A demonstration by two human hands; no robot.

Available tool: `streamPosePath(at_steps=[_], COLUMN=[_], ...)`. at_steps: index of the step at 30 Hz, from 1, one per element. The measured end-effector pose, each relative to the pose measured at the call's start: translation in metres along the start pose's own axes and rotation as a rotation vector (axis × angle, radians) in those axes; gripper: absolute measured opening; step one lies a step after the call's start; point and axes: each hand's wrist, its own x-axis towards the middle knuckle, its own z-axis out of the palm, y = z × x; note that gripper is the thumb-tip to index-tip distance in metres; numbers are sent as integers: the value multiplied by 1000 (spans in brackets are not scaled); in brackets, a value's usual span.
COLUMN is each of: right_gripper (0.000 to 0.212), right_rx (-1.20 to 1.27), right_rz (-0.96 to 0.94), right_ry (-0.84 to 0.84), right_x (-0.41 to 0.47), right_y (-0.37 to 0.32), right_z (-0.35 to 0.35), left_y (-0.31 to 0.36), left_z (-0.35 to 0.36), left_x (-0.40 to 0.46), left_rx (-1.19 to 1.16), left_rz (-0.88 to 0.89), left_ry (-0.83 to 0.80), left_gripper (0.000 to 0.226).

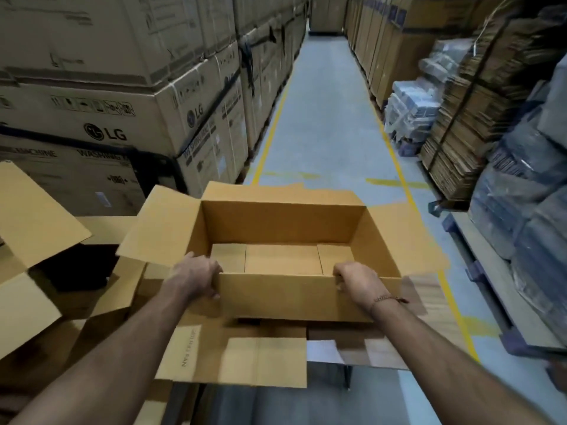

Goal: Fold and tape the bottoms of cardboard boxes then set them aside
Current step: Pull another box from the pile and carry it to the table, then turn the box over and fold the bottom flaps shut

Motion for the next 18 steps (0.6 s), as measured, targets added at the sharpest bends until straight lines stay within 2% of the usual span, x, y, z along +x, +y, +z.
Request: streamPosePath(at_steps=[2,4,8,12,18], right_gripper=[32,45,34,27,16], right_rx=[24,-90,-133,-136,-151], right_rz=[-26,-64,-50,-7,62], right_ry=[-93,-136,-32,74,109], right_x=[9,13,21,25,25], right_y=[2,3,11,6,-3], right_z=[15,29,47,52,54], left_y=[13,27,38,32,28], left_z=[18,30,34,36,49], left_x=[3,5,16,27,27], left_rx=[-50,-146,-242,-247,-203], left_rz=[-15,-5,-38,-35,-27], left_ry=[-75,-83,-31,29,124], left_gripper=[45,49,59,51,33])
